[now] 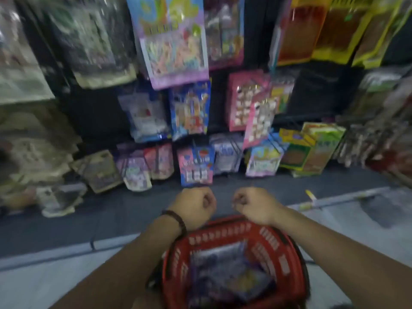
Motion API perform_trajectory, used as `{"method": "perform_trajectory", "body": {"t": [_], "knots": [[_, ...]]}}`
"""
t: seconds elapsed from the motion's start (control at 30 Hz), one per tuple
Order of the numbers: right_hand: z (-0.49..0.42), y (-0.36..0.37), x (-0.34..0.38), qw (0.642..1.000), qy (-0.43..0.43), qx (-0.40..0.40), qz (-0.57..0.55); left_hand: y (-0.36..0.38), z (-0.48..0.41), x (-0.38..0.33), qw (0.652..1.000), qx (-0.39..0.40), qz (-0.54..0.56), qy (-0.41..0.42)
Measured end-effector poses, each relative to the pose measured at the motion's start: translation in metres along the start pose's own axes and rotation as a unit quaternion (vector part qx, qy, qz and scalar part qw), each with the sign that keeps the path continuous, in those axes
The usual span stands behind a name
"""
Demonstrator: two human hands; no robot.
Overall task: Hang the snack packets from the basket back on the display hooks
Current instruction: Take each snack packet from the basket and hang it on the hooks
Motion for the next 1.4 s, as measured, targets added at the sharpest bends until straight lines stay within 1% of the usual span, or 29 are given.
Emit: {"method": "perform_trajectory", "body": {"t": [0.17, 0.23, 0.3, 0.37, 0.47, 0.5, 0.57, 0.63, 0.7, 0.77, 0.8, 0.87, 0.9, 0.93, 0.97, 1.0, 1.07, 1.1, 1.13, 1.23, 1.3, 1.4], "knots": [[0.028, 0.116, -0.111, 0.994, 0.082, 0.071, -0.023, 0.111, 0.023, 0.038, 0.998, 0.062, 0.013, -0.023], [0.034, 0.151, -0.159, 0.987, 0.127, 0.088, -0.034, 0.142, 0.022, 0.051, 0.996, 0.082, 0.016, -0.027], [0.038, 0.175, -0.189, 0.979, 0.165, 0.109, -0.043, 0.163, 0.022, 0.064, 0.995, 0.094, 0.020, -0.037], [0.043, 0.183, -0.189, 0.972, 0.189, 0.132, -0.047, 0.180, 0.023, 0.084, 0.993, 0.100, 0.019, -0.065], [0.037, 0.220, -0.190, 0.960, 0.182, 0.211, -0.031, 0.201, 0.024, 0.116, 0.983, 0.136, 0.003, -0.124], [0.035, 0.233, -0.190, 0.957, 0.173, 0.233, -0.025, 0.206, 0.022, 0.120, 0.981, 0.149, -0.002, -0.128], [0.029, 0.258, -0.196, 0.955, 0.171, 0.244, -0.011, 0.210, 0.017, 0.120, 0.980, 0.155, -0.003, -0.124], [0.029, 0.279, -0.204, 0.943, 0.200, 0.263, -0.036, 0.215, 0.014, 0.121, 0.979, 0.159, -0.001, -0.125], [0.030, 0.313, -0.223, 0.933, 0.206, 0.294, -0.015, 0.222, 0.014, 0.129, 0.977, 0.168, -0.007, -0.131], [0.022, 0.384, -0.290, 0.930, 0.193, 0.306, 0.070, 0.230, 0.016, 0.138, 0.970, 0.194, -0.025, -0.144], [0.017, 0.432, -0.331, 0.917, 0.178, 0.336, 0.120, 0.234, 0.016, 0.140, 0.966, 0.207, -0.036, -0.149], [0.014, 0.461, -0.355, 0.900, 0.177, 0.360, 0.174, 0.239, 0.015, 0.145, 0.962, 0.220, -0.050, -0.151], [0.017, 0.443, -0.338, 0.894, 0.183, 0.358, 0.197, 0.241, 0.013, 0.146, 0.962, 0.222, -0.051, -0.151], [0.022, 0.402, -0.296, 0.898, 0.179, 0.340, 0.215, 0.242, 0.012, 0.146, 0.962, 0.223, -0.051, -0.149], [0.022, 0.379, -0.273, 0.899, 0.169, 0.322, 0.243, 0.243, 0.012, 0.147, 0.963, 0.222, -0.048, -0.146], [0.019, 0.355, -0.246, 0.909, 0.142, 0.290, 0.263, 0.243, 0.013, 0.147, 0.963, 0.222, -0.045, -0.145], [0.017, 0.335, -0.232, 0.911, 0.127, 0.259, 0.295, 0.243, 0.014, 0.146, 0.964, 0.220, -0.043, -0.142], [0.016, 0.324, -0.228, 0.917, 0.135, 0.233, 0.294, 0.243, 0.014, 0.145, 0.965, 0.218, -0.042, -0.139], [0.014, 0.320, -0.227, 0.926, 0.144, 0.220, 0.272, 0.242, 0.015, 0.143, 0.966, 0.217, -0.043, -0.137], [0.003, 0.294, -0.205, 0.960, 0.122, 0.155, 0.198, 0.240, 0.018, 0.142, 0.965, 0.218, -0.038, -0.143], [0.001, 0.273, -0.187, 0.976, 0.112, 0.130, 0.137, 0.239, 0.021, 0.143, 0.963, 0.219, -0.034, -0.154], [0.008, 0.223, -0.157, 0.999, 0.051, 0.012, 0.008, 0.237, 0.026, 0.144, 0.957, 0.236, -0.047, -0.159]]}}
Point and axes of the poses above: each hand's wrist, its own z-axis away from the middle knuckle, its own y-axis out of the palm, x = y × z, the point moved 9 cm from there along -z, towards the middle knuckle, and after that the axes turned 1 degree about -y, right-handed, at the moved point
